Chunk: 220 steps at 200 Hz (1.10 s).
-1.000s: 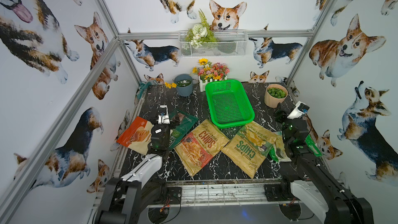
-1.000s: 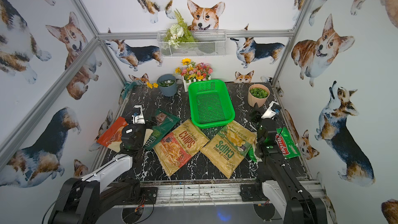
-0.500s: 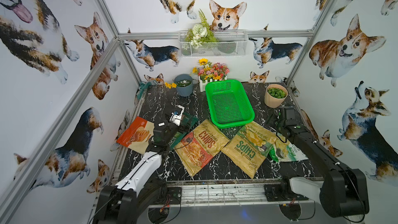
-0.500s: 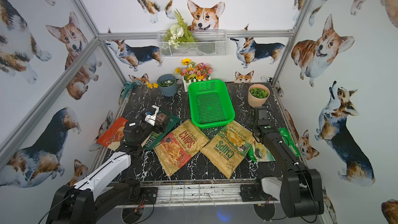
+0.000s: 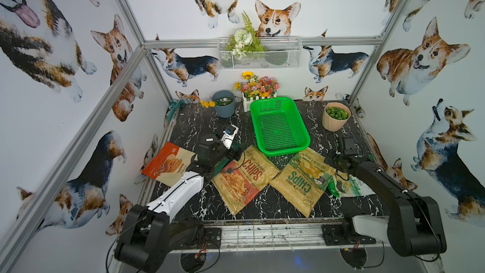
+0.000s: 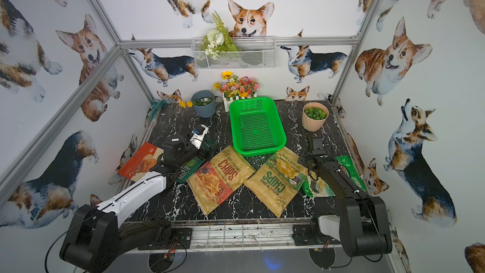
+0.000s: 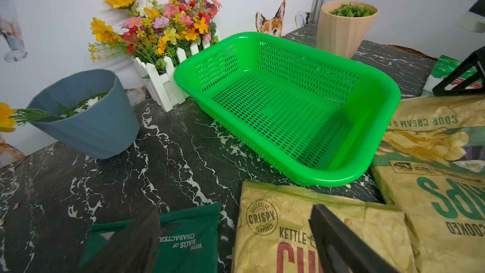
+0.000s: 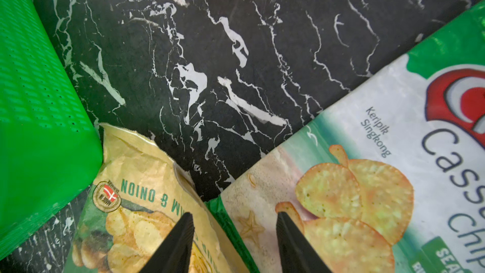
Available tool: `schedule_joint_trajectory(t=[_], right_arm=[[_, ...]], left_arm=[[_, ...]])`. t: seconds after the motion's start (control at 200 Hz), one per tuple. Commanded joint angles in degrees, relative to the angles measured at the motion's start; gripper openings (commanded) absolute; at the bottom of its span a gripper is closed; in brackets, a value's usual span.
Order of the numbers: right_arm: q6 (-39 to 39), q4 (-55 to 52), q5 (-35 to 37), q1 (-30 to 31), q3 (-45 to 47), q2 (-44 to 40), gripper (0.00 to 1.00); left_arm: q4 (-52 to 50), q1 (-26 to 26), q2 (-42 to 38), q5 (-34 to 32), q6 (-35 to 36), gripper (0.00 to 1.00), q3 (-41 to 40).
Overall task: Put the potato chips into the basket
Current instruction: Pick up the potato chip from the center of the board.
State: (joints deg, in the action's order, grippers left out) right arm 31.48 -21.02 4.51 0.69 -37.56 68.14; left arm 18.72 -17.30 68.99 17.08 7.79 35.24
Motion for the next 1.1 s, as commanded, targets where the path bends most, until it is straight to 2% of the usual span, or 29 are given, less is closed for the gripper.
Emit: schedule_joint_trajectory(t=[0.0, 0.175, 0.245, 0.3, 0.325, 0.36, 0.425, 0.465, 0.601, 0.776, 0.856, 0.986, 1.096], right_arm=[[-0.3, 0.2, -0.9, 0.0, 0.7, -3.3, 0.44], [-1.0, -0.5, -0.9, 0.0, 1.1, -8.7, 0.12], [-1.6, -1.3, -1.0, 0.0, 0.8, -9.5, 0.09], [-1.9, -1.6, -0.6, 0.0, 1.0, -9.9, 0.16], [-2.1, -1.5, -0.2, 0.0, 1.3, -9.9, 0.24], [-2.0, -1.5, 0.9, 0.0, 1.5, -9.6, 0.42], [-1.6, -1.7, 2.1, 0.0, 1.3, -8.5, 0.58], [-1.7, -1.8, 2.6, 0.0, 0.9, -7.6, 0.61], [-1.6, -1.8, 2.1, -0.1, 1.3, -4.4, 0.61], [-0.5, 1.0, -3.0, -0.2, 3.8, -3.5, 0.5], [-1.2, 2.0, -5.1, -0.2, 3.9, -5.9, 0.29], [-1.7, 0.1, -4.4, -0.2, 1.7, -9.0, 0.0], [-2.4, -3.9, -3.3, -0.2, -1.0, -12.4, 0.0]], left_arm=[[0.1, -0.6, 0.5, -0.6, 1.4, 0.93, 0.5], [0.2, -1.2, 1.8, -1.3, 1.1, 0.93, 1.2], [0.3, -1.4, 1.9, -1.3, 1.2, 0.93, 1.4], [0.4, -1.6, 1.9, -1.6, 1.3, 0.93, 1.3], [0.5, -1.5, 1.9, -1.6, 1.4, 0.93, 1.3], [0.7, -1.5, 1.9, -1.8, 1.5, 0.93, 1.2], [0.9, -1.5, 1.9, -2.1, 1.7, 0.94, 0.9], [0.9, -1.5, 2.0, -2.2, 1.7, 0.94, 0.9], [1.0, -1.5, 1.9, -2.4, 1.8, 0.94, 0.3], [0.8, -1.7, 1.9, -3.0, 1.9, 0.94, 0.3], [0.7, -1.6, 1.9, -3.0, 2.0, 0.94, 0.5], [0.6, -1.6, 1.9, -2.9, 2.4, 0.94, 0.9], [0.6, -1.6, 2.1, -2.6, 2.8, 0.95, 1.5]])
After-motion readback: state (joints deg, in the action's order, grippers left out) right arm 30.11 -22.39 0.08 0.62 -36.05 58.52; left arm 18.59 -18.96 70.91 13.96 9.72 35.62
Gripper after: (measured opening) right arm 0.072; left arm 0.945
